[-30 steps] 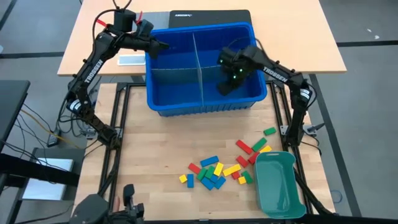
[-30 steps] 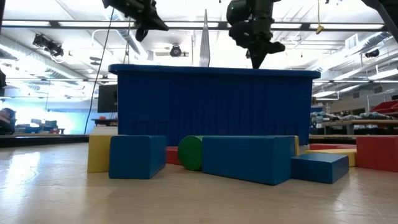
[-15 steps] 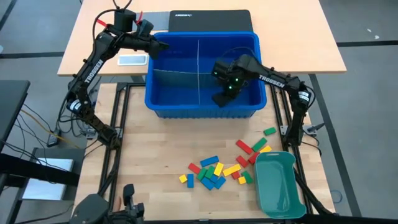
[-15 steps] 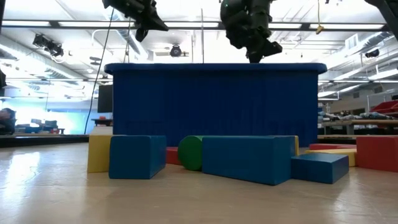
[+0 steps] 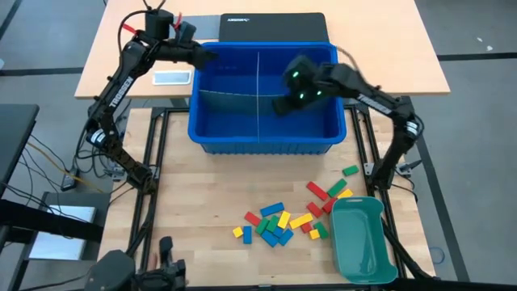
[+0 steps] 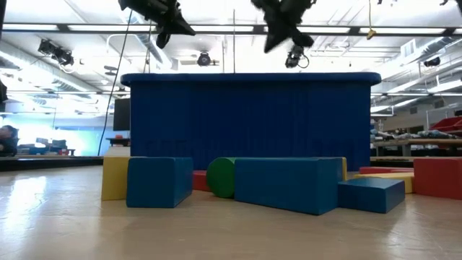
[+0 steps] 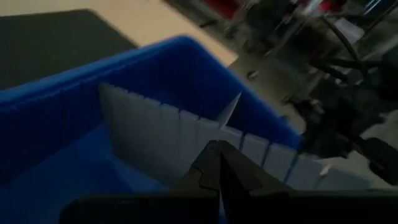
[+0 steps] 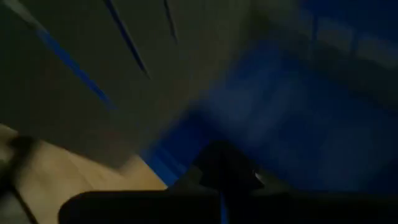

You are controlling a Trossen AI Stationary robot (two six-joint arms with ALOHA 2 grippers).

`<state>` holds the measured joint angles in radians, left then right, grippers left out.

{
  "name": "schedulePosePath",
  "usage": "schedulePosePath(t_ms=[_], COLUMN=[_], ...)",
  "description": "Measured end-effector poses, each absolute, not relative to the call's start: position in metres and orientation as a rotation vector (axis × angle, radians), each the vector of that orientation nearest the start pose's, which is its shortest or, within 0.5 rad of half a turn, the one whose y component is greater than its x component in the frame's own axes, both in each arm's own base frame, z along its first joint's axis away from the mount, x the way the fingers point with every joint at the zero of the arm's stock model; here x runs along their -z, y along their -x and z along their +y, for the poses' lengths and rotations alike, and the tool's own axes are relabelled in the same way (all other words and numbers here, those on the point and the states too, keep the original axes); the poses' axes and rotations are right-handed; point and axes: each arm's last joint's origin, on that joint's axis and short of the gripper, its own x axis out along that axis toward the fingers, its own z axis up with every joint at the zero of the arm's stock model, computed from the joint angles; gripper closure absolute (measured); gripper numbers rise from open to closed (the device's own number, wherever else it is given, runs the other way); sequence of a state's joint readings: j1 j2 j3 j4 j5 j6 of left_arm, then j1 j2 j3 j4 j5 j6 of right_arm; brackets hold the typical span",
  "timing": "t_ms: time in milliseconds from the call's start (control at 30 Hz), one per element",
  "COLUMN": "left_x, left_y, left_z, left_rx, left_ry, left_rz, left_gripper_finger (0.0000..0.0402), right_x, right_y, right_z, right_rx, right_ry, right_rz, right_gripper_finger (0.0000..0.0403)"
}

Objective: Sort Items/Unsort Items

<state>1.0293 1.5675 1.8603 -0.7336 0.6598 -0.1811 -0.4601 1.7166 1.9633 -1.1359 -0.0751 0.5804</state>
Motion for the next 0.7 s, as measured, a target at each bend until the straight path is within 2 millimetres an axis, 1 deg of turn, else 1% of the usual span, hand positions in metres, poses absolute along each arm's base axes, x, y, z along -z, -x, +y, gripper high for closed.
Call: schedulePosePath(t_ms=[100,167,200,267,333,400,500,567,700], left_x=[-0.462,-0.463,-0.463,-0.46,-0.452,-0.44,-0.417,-0.401,-0.366], left_y=[-0.183,-0.186,-0.189,-0.193,-0.197,-0.205,-0.217,-0.227,-0.247], left_z=[0.266,0.266,0.266,0.268,0.275,0.284,0.302,0.315,0.337], left_rx=[-0.307,-0.288,-0.284,-0.299,-0.346,-0.385,-0.437,-0.447,-0.456], left_ry=[0.522,0.507,0.485,0.447,0.446,0.47,0.544,0.604,0.724], left_rz=[0.202,0.19,0.188,0.201,0.229,0.264,0.31,0.328,0.352], left_gripper_finger=[0.0394,0.0388,0.0385,0.038,0.0381,0.0388,0.0397,0.0397,0.0399], right_x=[-0.435,-0.449,-0.453,-0.455,-0.452,-0.446,-0.433,-0.421,-0.396], right_y=[-0.3,-0.296,-0.295,-0.294,-0.297,-0.3,-0.31,-0.317,-0.329], right_z=[-0.156,-0.16,-0.163,-0.17,-0.179,-0.19,-0.211,-0.227,-0.26], right_rx=[0.587,0.573,0.569,0.578,0.592,0.618,0.667,0.695,0.741], right_ry=[-0.765,-0.745,-0.735,-0.721,-0.712,-0.709,-0.695,-0.699,-0.749], right_rz=[0.514,0.396,0.354,0.32,0.308,0.301,0.289,0.287,0.26], right_gripper_finger=[0.0398,0.0389,0.0384,0.0374,0.0369,0.037,0.0389,0.0399,0.04])
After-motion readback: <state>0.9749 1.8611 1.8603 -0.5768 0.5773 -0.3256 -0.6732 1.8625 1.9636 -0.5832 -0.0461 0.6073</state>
